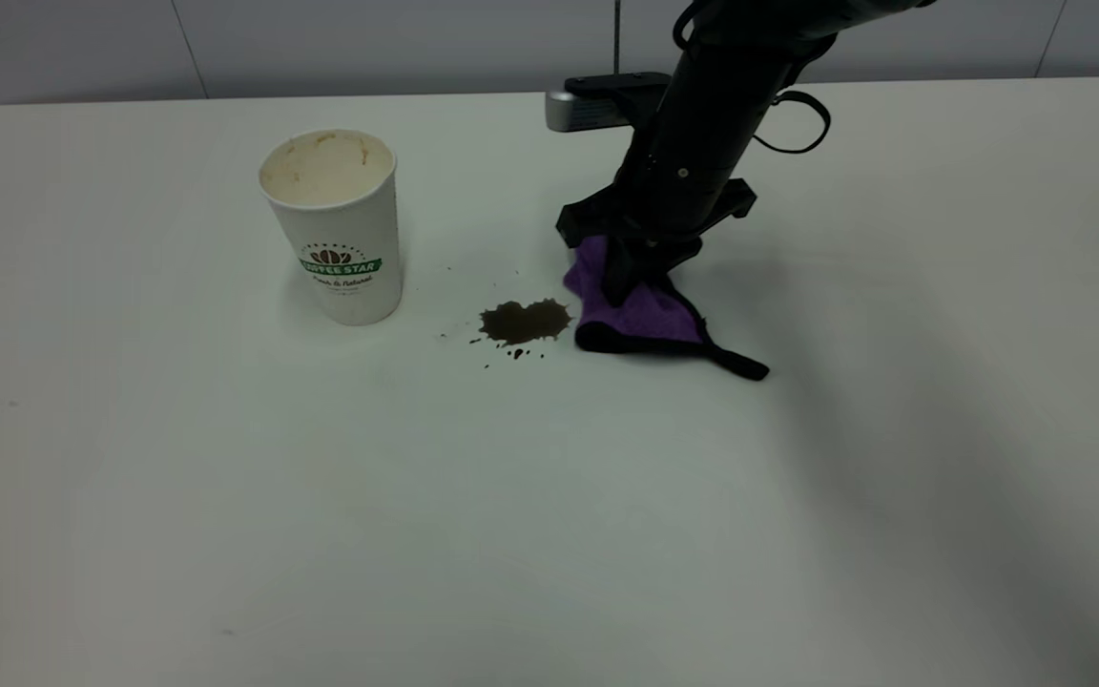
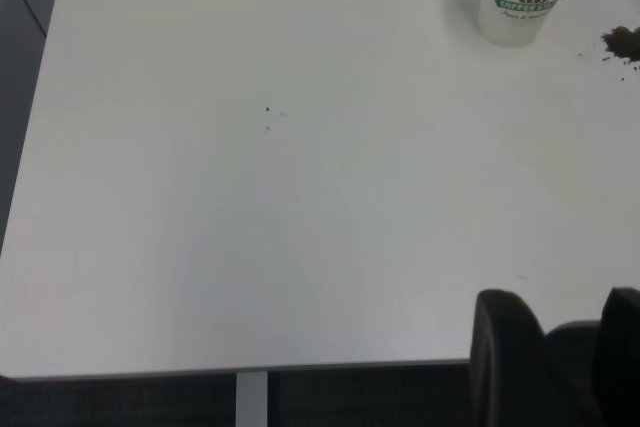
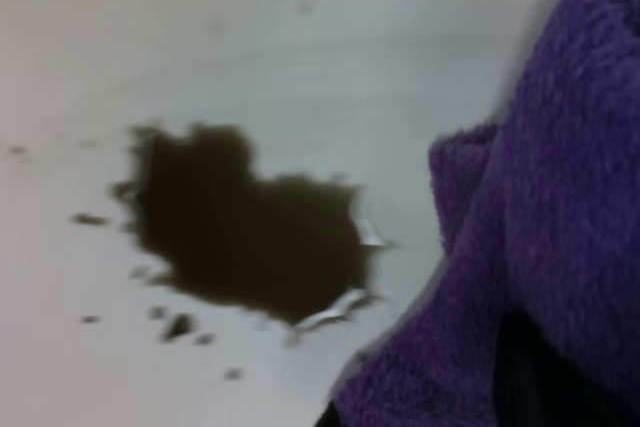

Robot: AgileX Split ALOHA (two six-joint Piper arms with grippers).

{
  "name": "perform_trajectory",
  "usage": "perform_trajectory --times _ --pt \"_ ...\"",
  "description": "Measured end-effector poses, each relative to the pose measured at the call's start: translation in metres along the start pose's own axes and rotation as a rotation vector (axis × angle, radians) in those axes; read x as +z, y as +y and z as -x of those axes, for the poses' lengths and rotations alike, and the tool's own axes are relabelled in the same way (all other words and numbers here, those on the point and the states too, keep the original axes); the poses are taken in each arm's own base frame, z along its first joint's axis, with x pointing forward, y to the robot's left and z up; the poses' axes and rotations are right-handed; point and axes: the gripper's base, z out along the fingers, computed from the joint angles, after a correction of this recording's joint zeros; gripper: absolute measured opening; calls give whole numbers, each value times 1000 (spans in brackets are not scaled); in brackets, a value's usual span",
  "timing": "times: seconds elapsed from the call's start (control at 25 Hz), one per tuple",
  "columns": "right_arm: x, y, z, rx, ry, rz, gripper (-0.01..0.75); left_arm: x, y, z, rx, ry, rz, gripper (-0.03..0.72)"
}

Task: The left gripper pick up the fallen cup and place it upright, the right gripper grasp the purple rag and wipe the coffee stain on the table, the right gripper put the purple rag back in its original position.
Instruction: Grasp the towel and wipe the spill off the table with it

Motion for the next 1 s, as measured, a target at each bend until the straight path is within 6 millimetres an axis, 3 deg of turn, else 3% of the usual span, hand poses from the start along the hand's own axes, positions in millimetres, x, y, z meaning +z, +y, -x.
perform_trajectory --times 0.32,0.52,0.68,0.8,1.0 --pt "22 75 -6 -116 -16 54 56 0 0 0 -1 0 0 240" --pt "28 101 -7 -154 -68 59 56 0 0 0 -1 0 0 240" --pt "30 102 -6 -151 -88 58 56 0 0 0 -1 0 0 240" --pt "31 92 -4 -107 -106 56 56 0 0 0 -1 0 0 240" --pt "21 39 7 32 -149 23 56 0 0 0 -1 0 0 240"
